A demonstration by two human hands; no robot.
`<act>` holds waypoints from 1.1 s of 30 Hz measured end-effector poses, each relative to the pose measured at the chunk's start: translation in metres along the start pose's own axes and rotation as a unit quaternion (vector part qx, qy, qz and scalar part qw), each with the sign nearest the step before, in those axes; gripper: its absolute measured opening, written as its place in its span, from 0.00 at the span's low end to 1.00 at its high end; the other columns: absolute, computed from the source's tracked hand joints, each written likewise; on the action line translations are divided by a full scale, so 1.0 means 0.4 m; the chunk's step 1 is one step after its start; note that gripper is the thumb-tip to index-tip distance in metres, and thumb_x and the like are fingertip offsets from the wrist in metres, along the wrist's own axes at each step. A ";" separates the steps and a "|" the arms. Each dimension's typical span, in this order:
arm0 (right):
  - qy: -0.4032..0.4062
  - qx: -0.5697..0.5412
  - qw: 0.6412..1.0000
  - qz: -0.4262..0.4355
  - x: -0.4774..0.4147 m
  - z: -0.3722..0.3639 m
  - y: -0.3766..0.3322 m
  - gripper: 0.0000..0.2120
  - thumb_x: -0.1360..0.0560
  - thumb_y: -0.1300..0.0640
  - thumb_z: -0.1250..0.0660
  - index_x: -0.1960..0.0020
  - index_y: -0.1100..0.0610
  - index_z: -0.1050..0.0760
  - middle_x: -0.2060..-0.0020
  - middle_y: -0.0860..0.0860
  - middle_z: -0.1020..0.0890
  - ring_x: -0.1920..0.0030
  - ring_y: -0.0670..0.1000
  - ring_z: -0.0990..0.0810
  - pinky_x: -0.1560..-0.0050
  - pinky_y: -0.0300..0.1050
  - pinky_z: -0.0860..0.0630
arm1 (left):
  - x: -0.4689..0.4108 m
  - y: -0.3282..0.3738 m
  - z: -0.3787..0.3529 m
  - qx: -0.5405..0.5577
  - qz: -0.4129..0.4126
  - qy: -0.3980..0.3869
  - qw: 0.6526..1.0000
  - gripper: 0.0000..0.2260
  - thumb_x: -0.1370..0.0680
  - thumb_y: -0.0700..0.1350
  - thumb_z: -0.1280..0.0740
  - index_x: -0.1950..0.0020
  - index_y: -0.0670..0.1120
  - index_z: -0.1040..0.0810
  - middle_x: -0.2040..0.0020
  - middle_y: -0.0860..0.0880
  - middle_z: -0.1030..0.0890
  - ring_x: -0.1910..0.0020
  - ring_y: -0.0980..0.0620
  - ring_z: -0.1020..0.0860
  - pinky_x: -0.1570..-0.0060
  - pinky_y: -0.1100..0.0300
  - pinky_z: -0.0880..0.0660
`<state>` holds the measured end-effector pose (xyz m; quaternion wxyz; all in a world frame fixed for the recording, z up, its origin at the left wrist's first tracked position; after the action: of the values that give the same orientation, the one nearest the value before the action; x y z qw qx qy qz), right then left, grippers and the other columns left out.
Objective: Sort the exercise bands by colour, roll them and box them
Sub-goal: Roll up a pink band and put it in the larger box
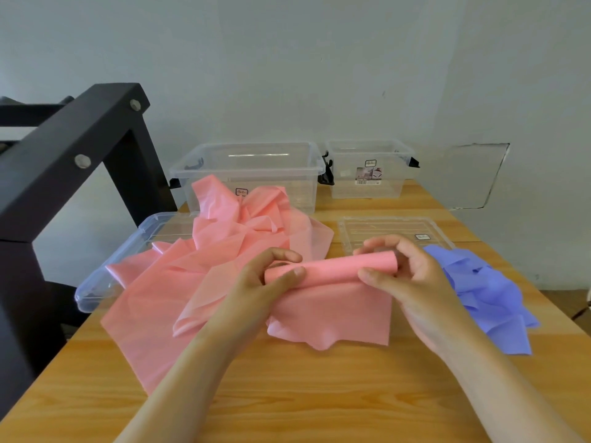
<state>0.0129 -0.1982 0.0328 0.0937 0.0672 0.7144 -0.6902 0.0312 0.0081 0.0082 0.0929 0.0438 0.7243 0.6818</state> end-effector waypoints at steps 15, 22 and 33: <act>-0.002 -0.004 0.997 -0.076 -0.006 0.002 0.044 0.07 0.31 0.56 0.24 0.54 0.49 0.18 0.53 0.49 0.15 0.51 0.50 0.19 0.49 0.46 0.27 | -0.003 0.001 0.007 0.080 -0.018 -0.018 0.996 0.11 0.31 0.39 0.25 0.52 0.50 0.21 0.52 0.45 0.21 0.55 0.48 0.22 0.62 0.58 0.22; 0.013 0.007 0.999 -0.030 -0.004 0.002 0.031 0.13 0.30 0.67 0.27 0.59 0.48 0.19 0.52 0.50 0.15 0.48 0.52 0.18 0.47 0.49 0.23 | -0.004 -0.013 0.008 0.017 0.012 -0.012 1.000 0.06 0.27 0.51 0.27 0.55 0.51 0.21 0.59 0.50 0.22 0.61 0.48 0.24 0.63 0.56 0.28; 0.041 -0.036 0.998 -0.025 0.001 -0.013 0.031 0.12 0.28 0.71 0.30 0.49 0.57 0.22 0.58 0.50 0.16 0.55 0.48 0.16 0.49 0.43 0.19 | 0.016 -0.006 0.002 0.120 0.027 0.051 0.991 0.06 0.24 0.37 0.32 0.48 0.42 0.24 0.51 0.43 0.22 0.58 0.50 0.17 0.59 0.65 0.21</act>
<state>0.0153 -0.1924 0.0207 0.0496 0.0746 0.7437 -0.6625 0.0254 0.0097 0.0053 0.0313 0.0394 0.8030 0.5939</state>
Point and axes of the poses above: each hand's wrist, its own x-axis away from the middle knuckle, its own z-axis out of the back of the hand, y = z × x, the point moved 5 cm from there along -x, towards the middle knuckle
